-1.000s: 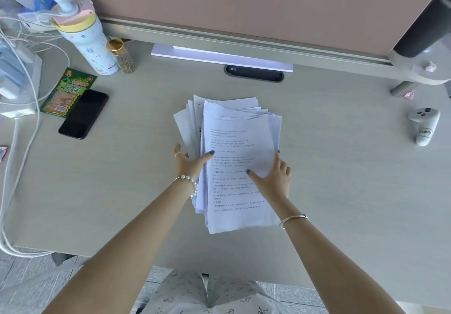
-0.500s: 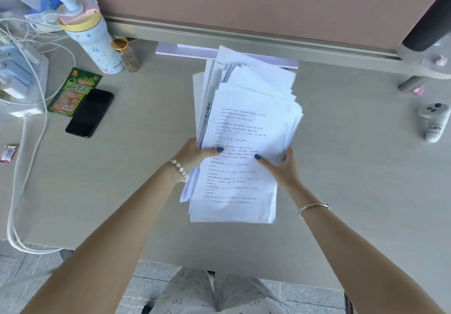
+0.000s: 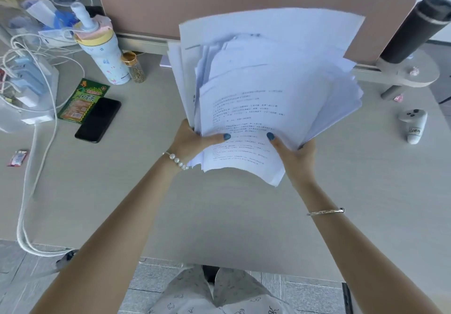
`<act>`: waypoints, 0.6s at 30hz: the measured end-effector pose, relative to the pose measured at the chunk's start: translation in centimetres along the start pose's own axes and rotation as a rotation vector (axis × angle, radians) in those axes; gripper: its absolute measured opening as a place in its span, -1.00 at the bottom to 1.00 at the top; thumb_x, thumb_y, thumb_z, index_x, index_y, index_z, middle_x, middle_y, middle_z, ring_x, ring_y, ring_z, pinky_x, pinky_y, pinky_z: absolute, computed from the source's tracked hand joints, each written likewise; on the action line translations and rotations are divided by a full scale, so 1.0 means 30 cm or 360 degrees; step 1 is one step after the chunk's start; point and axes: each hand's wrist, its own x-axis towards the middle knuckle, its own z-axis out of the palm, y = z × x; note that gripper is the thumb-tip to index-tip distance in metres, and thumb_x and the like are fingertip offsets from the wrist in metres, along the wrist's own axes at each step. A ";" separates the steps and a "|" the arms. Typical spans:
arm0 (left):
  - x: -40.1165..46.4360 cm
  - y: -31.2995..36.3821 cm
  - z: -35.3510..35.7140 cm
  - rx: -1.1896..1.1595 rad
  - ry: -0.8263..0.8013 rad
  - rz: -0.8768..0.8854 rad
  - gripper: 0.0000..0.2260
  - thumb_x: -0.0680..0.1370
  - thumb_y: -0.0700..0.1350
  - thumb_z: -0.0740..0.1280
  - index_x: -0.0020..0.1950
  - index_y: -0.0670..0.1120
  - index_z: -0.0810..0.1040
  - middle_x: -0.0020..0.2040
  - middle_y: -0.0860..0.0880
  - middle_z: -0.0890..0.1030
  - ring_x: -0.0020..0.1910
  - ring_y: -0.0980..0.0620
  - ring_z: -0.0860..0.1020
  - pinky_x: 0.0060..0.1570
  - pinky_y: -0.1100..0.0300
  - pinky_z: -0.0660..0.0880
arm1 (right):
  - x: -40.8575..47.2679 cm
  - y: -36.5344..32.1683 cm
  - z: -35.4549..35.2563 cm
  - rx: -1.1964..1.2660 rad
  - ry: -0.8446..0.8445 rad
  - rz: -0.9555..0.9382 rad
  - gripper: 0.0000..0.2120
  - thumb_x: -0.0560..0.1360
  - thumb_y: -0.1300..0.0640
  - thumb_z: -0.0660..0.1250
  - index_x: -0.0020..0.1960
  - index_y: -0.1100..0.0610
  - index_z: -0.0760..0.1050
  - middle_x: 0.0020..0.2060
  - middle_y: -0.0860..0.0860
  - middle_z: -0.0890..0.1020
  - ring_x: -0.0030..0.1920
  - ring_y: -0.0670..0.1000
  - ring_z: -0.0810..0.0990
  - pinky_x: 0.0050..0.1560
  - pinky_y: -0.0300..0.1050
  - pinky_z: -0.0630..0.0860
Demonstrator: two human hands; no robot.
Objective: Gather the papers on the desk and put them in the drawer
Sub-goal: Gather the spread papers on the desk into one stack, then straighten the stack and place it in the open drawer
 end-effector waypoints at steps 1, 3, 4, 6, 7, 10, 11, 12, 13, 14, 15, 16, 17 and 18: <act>-0.016 -0.019 -0.002 -0.0003 0.0035 0.0012 -0.55 0.25 -0.29 0.56 0.11 -0.20 0.58 -0.02 0.03 0.66 -0.09 0.23 0.64 -0.08 0.29 0.59 | -0.020 0.009 -0.007 -0.0029 -0.0017 -0.0004 -0.69 0.31 0.15 0.53 -0.02 0.05 0.49 -0.17 -0.13 0.62 -0.17 -0.19 0.59 -0.18 -0.35 0.50; -0.042 -0.069 -0.009 -0.0025 0.0150 0.0014 -0.47 0.21 -0.23 0.59 0.14 -0.19 0.55 0.01 0.03 0.66 -0.05 0.25 0.63 -0.10 0.34 0.57 | -0.057 0.044 -0.022 -0.0077 -0.0078 0.0080 -0.65 0.31 0.15 0.53 -0.02 -0.08 0.45 -0.13 -0.18 0.62 -0.12 -0.22 0.60 -0.14 -0.32 0.51; -0.057 -0.088 -0.010 -0.0023 0.0192 0.0013 -0.43 0.19 -0.19 0.61 0.16 -0.18 0.54 0.05 0.02 0.66 0.00 0.23 0.62 -0.07 0.33 0.56 | -0.075 0.061 -0.026 -0.0097 -0.0115 0.0141 -0.64 0.31 0.12 0.53 0.00 -0.09 0.46 -0.11 -0.20 0.63 -0.09 -0.24 0.60 -0.13 -0.29 0.51; -0.074 -0.110 -0.008 0.0018 0.0191 0.0024 -0.36 0.15 -0.12 0.62 0.19 -0.16 0.53 0.09 0.01 0.65 0.07 0.22 0.60 0.03 0.27 0.56 | -0.103 0.082 -0.026 -0.0134 -0.0170 0.0253 -0.65 0.31 0.06 0.52 0.05 -0.01 0.51 -0.12 -0.18 0.66 -0.09 -0.23 0.62 -0.15 -0.23 0.50; -0.074 -0.111 -0.005 0.0043 0.0175 0.0023 -0.33 0.13 -0.08 0.62 0.19 -0.15 0.53 0.09 0.01 0.65 0.06 0.22 0.60 0.05 0.25 0.56 | -0.109 0.084 -0.024 -0.0122 -0.0182 0.0285 -0.68 0.30 0.05 0.52 0.02 0.02 0.55 -0.14 -0.16 0.68 -0.09 -0.20 0.64 -0.15 -0.21 0.51; -0.063 -0.084 -0.005 -0.0013 0.0160 0.0099 -0.35 0.12 -0.09 0.62 0.15 -0.19 0.53 0.06 -0.01 0.65 0.00 0.22 0.62 0.02 0.26 0.57 | -0.101 0.055 -0.016 -0.0010 -0.0140 0.0285 -0.84 0.32 0.12 0.52 -0.15 -0.02 0.59 -0.27 -0.20 0.69 -0.18 -0.21 0.65 -0.20 -0.26 0.54; -0.057 -0.072 -0.005 -0.0035 0.0167 0.0143 -0.35 0.12 -0.08 0.62 0.16 -0.20 0.53 0.07 -0.03 0.65 0.03 0.18 0.62 0.04 0.23 0.57 | -0.095 0.038 -0.010 0.0020 -0.0126 0.0273 -0.85 0.33 0.14 0.52 -0.18 -0.03 0.58 -0.29 -0.20 0.68 -0.20 -0.22 0.64 -0.21 -0.27 0.55; -0.054 -0.060 0.000 -0.0021 0.0164 0.0178 -0.34 0.11 -0.05 0.62 0.15 -0.19 0.54 0.08 -0.04 0.65 0.06 0.14 0.62 0.07 0.20 0.56 | -0.089 0.025 -0.005 0.0045 -0.0132 0.0250 -0.84 0.33 0.16 0.52 -0.19 -0.04 0.58 -0.29 -0.20 0.68 -0.21 -0.22 0.64 -0.20 -0.27 0.56; -0.051 -0.053 0.006 0.0012 0.0136 0.0204 -0.35 0.10 -0.04 0.62 0.13 -0.16 0.55 0.06 -0.02 0.66 0.06 0.12 0.62 0.07 0.19 0.56 | -0.085 0.015 0.001 0.0066 -0.0147 0.0233 -0.83 0.34 0.18 0.52 -0.21 -0.06 0.59 -0.28 -0.21 0.69 -0.19 -0.21 0.65 -0.18 -0.27 0.56; -0.056 -0.042 0.015 0.0032 0.0103 0.0225 -0.38 0.10 -0.05 0.63 0.11 -0.13 0.55 0.04 0.00 0.66 0.03 0.15 0.62 0.05 0.21 0.55 | -0.086 0.005 0.006 0.0093 -0.0166 0.0222 -0.81 0.34 0.20 0.51 -0.21 -0.07 0.60 -0.27 -0.22 0.69 -0.18 -0.20 0.65 -0.17 -0.27 0.57; -0.055 -0.038 0.018 0.0040 0.0092 0.0238 -0.39 0.10 -0.07 0.63 0.10 -0.12 0.54 0.02 0.02 0.66 0.01 0.17 0.63 0.03 0.23 0.56 | -0.088 -0.004 0.005 0.0134 -0.0184 0.0220 -0.80 0.34 0.21 0.51 -0.19 -0.07 0.60 -0.25 -0.23 0.70 -0.15 -0.20 0.65 -0.17 -0.29 0.57; -0.050 -0.034 0.016 0.0012 0.0110 0.0255 -0.38 0.11 -0.09 0.63 0.11 -0.12 0.52 0.02 0.02 0.65 0.01 0.17 0.63 0.02 0.21 0.56 | -0.090 -0.010 -0.001 0.0174 -0.0201 0.0215 -0.81 0.33 0.19 0.51 -0.15 -0.05 0.60 -0.22 -0.21 0.70 -0.13 -0.18 0.66 -0.18 -0.29 0.56; -0.041 -0.037 0.008 -0.0039 0.0149 0.0265 -0.36 0.12 -0.11 0.63 0.14 -0.14 0.49 0.03 0.01 0.65 0.02 0.15 0.63 0.03 0.19 0.58 | -0.092 -0.009 -0.012 0.0198 -0.0188 0.0217 -0.80 0.30 0.14 0.52 -0.11 -0.02 0.58 -0.19 -0.18 0.70 -0.12 -0.16 0.66 -0.18 -0.28 0.57; -0.033 -0.044 0.000 -0.0080 0.0176 0.0258 -0.36 0.14 -0.14 0.62 0.16 -0.16 0.49 0.05 -0.01 0.65 0.03 0.14 0.63 0.03 0.17 0.58 | -0.094 -0.004 -0.019 0.0201 -0.0169 0.0216 -0.76 0.27 0.09 0.52 -0.09 0.01 0.58 -0.17 -0.14 0.70 -0.11 -0.13 0.67 -0.16 -0.25 0.58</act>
